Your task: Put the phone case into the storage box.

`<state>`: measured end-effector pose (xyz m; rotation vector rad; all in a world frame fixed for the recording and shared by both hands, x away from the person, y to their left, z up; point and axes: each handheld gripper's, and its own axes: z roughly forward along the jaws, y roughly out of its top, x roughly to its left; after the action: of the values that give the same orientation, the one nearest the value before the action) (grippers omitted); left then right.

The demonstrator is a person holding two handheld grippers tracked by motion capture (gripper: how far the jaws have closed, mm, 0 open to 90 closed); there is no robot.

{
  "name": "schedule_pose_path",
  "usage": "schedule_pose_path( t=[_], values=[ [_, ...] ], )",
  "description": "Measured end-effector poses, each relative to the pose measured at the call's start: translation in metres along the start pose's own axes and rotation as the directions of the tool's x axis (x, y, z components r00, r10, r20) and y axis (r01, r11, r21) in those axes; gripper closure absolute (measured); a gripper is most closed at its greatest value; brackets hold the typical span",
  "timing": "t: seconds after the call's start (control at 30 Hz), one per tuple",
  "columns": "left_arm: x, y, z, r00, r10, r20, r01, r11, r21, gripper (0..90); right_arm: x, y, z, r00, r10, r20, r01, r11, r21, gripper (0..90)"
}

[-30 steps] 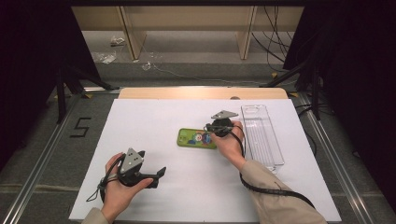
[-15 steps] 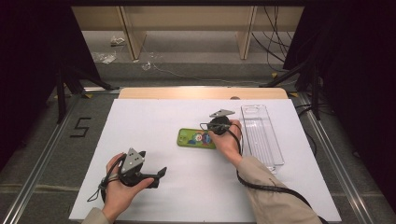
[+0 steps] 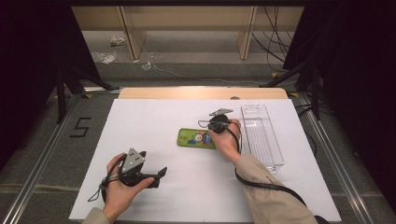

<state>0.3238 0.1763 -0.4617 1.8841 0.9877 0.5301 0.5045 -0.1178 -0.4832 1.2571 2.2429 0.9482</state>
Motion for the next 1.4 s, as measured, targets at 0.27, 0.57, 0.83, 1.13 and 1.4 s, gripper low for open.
schedule_pose_path(
  t=[0.27, 0.57, 0.83, 1.13, 1.4],
  values=[
    [0.0, 0.0, 0.001, 1.0, -0.001, 0.0, 0.001, 1.0, 0.002, 4.1, -0.003, 0.001, 0.001, 0.9999, 0.009, 0.006, -0.009, 1.0, 0.026, 90.0],
    [0.0, -0.001, 0.001, 1.0, -0.002, -0.005, 0.002, 1.0, 0.006, 4.1, 0.002, -0.001, -0.004, 0.9999, -0.003, -0.014, 0.004, 0.998, 0.07, 90.0],
    [0.0, -0.001, 0.001, 1.0, -0.001, -0.007, 0.001, 0.9999, 0.017, 4.3, 0.01, -0.008, -0.014, 0.9986, -0.016, -0.05, 0.021, 0.995, 0.099, 90.0],
    [0.001, -0.002, 0.002, 0.9999, -0.001, -0.01, 0.002, 0.9996, 0.028, 5.0, 0.031, -0.017, -0.026, 0.9894, -0.042, -0.139, 0.061, 0.989, 0.135, 90.0],
    [0.001, -0.002, 0.003, 0.9999, 0.001, -0.015, -0.001, 0.9993, 0.038, 5.6, 0.057, -0.028, -0.036, 0.9689, -0.072, -0.237, 0.107, 0.985, 0.137, 90.0]
  ],
)
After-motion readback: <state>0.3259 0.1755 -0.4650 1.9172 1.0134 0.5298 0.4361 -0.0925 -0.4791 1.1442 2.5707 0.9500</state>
